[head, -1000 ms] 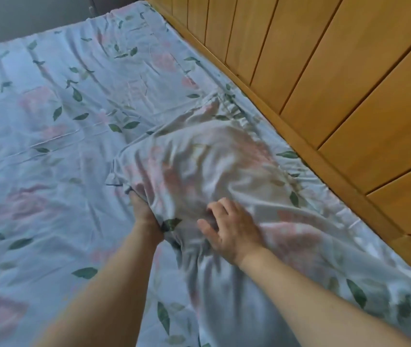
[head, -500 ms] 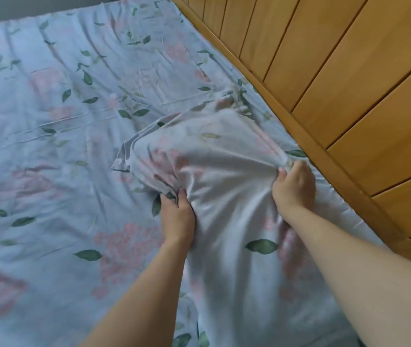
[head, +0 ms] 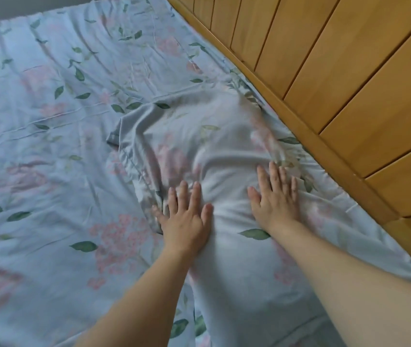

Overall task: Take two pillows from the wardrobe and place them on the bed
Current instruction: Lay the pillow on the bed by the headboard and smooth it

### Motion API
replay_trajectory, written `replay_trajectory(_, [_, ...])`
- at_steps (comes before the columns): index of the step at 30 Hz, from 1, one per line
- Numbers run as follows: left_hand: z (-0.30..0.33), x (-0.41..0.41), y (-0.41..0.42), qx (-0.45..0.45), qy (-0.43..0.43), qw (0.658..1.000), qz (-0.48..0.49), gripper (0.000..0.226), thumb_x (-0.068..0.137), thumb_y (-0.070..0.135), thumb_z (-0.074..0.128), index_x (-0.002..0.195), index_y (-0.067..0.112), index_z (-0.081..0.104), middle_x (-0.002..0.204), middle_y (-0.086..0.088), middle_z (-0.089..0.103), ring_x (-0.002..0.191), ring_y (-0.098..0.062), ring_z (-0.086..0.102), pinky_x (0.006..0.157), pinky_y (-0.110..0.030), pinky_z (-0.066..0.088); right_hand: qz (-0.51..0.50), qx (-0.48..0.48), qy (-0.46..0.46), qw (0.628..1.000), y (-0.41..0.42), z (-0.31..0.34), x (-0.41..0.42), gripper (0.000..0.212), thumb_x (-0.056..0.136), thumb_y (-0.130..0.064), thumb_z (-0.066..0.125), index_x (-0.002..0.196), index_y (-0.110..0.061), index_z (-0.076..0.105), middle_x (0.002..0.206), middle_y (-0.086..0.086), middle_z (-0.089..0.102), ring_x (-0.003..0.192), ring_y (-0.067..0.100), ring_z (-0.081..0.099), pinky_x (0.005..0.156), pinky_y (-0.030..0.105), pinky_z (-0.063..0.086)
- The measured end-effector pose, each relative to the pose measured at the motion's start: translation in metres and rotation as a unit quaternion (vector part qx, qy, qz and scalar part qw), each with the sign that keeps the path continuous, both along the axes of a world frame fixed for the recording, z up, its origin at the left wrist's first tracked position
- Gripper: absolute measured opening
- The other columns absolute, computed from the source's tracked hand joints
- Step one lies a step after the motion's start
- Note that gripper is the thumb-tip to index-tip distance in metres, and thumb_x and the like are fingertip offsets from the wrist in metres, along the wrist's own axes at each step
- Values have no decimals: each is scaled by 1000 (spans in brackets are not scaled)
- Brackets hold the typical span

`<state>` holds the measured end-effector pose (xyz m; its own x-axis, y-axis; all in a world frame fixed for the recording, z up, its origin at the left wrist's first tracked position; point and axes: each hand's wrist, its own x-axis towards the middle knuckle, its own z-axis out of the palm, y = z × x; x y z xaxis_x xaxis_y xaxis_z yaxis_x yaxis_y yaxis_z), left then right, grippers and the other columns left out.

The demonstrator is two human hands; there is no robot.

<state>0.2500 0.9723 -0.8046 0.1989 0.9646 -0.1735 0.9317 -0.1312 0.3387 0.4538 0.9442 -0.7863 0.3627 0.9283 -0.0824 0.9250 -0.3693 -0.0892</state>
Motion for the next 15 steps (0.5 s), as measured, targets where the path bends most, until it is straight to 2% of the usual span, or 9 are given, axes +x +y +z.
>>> replay_trajectory(2, [5,-2,3,-64,10,998,7,61,95,59,17,151,42,0,163,5,-7,149,-25,-7,115,-61,-1,-2,-52,4,999,-11,8,3,64,97,-51,22,153,-24,4,162,2,-3,148,23,-7,117,46,-11])
replay_trajectory(6, [66,3,2,-30,45,998,-45,64,98,55,16,155,29,2,164,-2,-1,150,-25,-7,120,-49,-1,-26,-103,73,992,-35,75,0,65,98,-46,24,153,-18,3,162,1,-1,148,20,-4,120,43,-4])
replay_trajectory(11, [204,13,-30,-3,28,994,-110,65,99,52,15,155,23,-1,164,0,-5,149,-21,-10,121,-45,-4,-29,-57,130,989,-86,229,-6,62,100,-37,29,152,-12,8,161,5,6,148,19,4,121,37,6])
replay_trajectory(15, [317,21,-78,41,-36,980,-190,63,100,50,17,156,23,3,164,1,0,150,-20,-8,121,-43,-4,-42,-14,146,988,-145,349,-22,59,99,-34,30,152,-12,14,160,3,12,146,18,12,119,34,11])
